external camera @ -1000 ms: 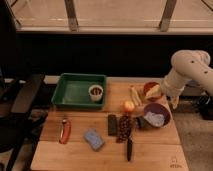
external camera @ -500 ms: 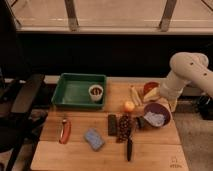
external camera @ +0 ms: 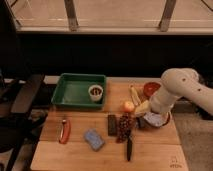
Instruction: Wipe tray with brush
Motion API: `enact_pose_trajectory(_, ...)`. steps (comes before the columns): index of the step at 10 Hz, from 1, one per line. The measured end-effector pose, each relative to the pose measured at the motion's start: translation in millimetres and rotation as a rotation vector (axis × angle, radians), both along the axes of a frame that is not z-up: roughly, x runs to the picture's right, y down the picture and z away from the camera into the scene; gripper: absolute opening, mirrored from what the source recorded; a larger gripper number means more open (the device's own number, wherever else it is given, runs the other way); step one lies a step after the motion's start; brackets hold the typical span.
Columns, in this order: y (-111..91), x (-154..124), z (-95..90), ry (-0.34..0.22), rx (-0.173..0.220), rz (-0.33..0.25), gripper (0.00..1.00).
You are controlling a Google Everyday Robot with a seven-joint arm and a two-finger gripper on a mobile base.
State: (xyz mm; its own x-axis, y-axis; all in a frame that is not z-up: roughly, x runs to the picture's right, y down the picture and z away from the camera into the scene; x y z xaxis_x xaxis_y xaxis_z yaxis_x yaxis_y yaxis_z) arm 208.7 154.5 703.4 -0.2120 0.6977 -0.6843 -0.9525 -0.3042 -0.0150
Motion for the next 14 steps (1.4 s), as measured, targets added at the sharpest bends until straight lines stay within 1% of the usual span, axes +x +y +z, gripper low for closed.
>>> enact_pose_trajectory(1, 12, -12, 4.1, -0.026, -0.001, -0.027, 0.8)
enact_pose_trajectory(2, 32, -26, 11.9, -0.063, -0.012, -0.069, 0.8)
enact_pose_trajectory(3, 43, -35, 17.0, -0.088, -0.036, -0.091, 0.8)
enact_pose_trajectory(4, 49, -42, 20.3, -0.109, -0.059, -0.11, 0.8)
enact_pose_trajectory(6, 52, -41, 19.7, -0.11, -0.07, -0.113, 0.8)
enact_pose_trajectory(8, 51, -42, 20.0, -0.113, -0.07, -0.115, 0.8)
enact_pose_trajectory(9, 53, -40, 19.7, -0.108, -0.071, -0.125, 0.8)
enact_pose_trajectory(10, 55, -44, 21.9, -0.105, -0.068, -0.147, 0.8)
enact_pose_trajectory(11, 63, -55, 29.8, -0.108, -0.069, -0.166, 0.8)
enact_pose_trajectory(12, 74, -54, 35.3, -0.106, -0.083, -0.171, 0.8)
enact_pose_trajectory(13, 84, -55, 41.8, -0.105, -0.097, -0.167, 0.8)
enact_pose_trajectory(14, 91, -58, 46.9, -0.108, -0.106, -0.163, 0.8)
